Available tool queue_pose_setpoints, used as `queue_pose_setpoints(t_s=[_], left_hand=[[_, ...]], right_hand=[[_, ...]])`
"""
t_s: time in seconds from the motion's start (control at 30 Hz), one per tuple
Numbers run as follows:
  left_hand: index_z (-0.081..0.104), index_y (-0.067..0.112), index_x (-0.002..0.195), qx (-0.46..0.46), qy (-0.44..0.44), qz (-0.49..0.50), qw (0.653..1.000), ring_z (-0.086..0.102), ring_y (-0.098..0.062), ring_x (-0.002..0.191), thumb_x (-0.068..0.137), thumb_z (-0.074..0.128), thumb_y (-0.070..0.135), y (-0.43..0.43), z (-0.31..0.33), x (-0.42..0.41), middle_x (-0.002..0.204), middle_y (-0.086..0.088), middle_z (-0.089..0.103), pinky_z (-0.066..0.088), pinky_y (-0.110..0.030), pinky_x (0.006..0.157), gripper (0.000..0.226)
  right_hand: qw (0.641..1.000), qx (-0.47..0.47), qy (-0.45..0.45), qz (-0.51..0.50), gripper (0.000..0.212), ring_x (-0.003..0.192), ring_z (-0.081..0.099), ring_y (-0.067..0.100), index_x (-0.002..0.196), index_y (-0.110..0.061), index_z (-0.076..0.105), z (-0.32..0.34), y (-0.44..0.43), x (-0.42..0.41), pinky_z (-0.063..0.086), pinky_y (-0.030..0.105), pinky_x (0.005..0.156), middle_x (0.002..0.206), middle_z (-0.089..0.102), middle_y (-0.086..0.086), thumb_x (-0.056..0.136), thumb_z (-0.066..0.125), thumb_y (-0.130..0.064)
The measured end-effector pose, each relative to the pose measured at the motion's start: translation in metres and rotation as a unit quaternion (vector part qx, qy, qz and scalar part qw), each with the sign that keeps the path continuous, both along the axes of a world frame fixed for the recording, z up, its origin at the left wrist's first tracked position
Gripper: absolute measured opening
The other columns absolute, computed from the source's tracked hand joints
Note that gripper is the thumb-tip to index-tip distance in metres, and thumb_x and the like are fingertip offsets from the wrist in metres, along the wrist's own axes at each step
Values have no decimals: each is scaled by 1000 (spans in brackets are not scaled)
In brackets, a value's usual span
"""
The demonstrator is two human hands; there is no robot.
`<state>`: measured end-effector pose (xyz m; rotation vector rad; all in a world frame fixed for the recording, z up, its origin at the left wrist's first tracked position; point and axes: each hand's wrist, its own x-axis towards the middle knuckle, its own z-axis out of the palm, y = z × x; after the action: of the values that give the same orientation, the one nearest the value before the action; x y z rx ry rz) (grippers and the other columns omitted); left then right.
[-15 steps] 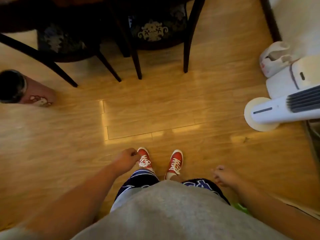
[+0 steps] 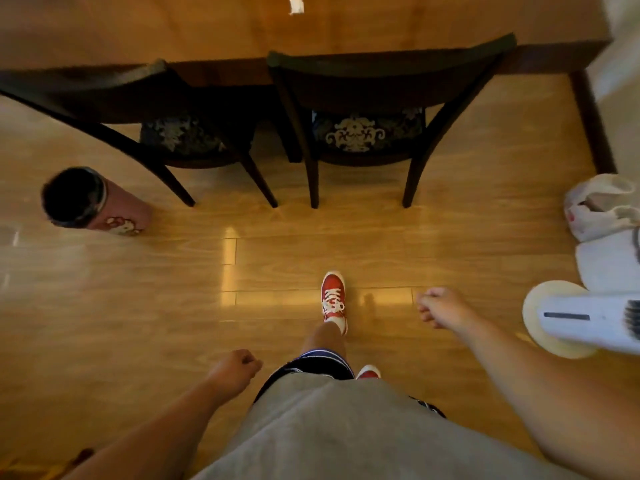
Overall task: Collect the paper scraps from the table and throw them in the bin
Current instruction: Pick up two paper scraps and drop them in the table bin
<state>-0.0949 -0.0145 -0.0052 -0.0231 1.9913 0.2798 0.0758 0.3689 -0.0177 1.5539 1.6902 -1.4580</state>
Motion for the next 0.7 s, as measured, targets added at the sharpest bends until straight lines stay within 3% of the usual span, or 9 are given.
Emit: queue_pose_setpoints(t_s=[0.17, 0.3, 0.4, 0.6, 0.7], left_hand=[[63, 13, 80, 5, -10, -4, 1000, 60, -20, 71, 91, 57, 35, 66, -9, -75, 83, -10, 68, 44, -27, 62, 25], [63, 13, 78, 46, -6, -33, 998, 64, -25, 74, 91, 57, 31, 144, 0, -135, 87, -15, 70, 46, -29, 65, 23], [63, 16, 79, 71, 5, -73, 995, 66, -26, 81, 90, 57, 35, 203, 14, -166, 86, -11, 71, 45, -29, 65, 23], [64, 26, 86, 123, 11, -138, 983, 66, -18, 84, 90, 57, 40, 301, 51, -195, 89, -3, 69, 51, -32, 71, 17], [62, 37, 90, 174, 8, -165, 971, 63, -7, 82, 90, 56, 42, 348, 79, -196, 89, 7, 67, 47, -22, 68, 8]], right_hand=[[999, -28, -32, 29, 19, 70, 57, 24, 87, -9, 60, 14, 50, -49, 40, 33, 57, 81, 62, 11, 96, 54, -24], [999, -9, -49, -6, 16, 66, 53, 20, 92, -4, 57, 31, 89, -62, 36, 28, 53, 80, 60, 11, 98, 50, -18], [996, -19, -78, -46, 15, 69, 51, 22, 94, -3, 53, 42, 115, -58, 38, 32, 59, 86, 58, 15, 98, 49, -17], [991, -12, -99, -84, 15, 63, 50, 23, 99, 3, 58, 49, 169, -53, 36, 30, 57, 79, 57, 17, 95, 48, -8], [997, -2, -55, -45, 13, 69, 56, 25, 87, -5, 64, 64, 208, -74, 41, 35, 65, 75, 62, 13, 92, 53, -10]])
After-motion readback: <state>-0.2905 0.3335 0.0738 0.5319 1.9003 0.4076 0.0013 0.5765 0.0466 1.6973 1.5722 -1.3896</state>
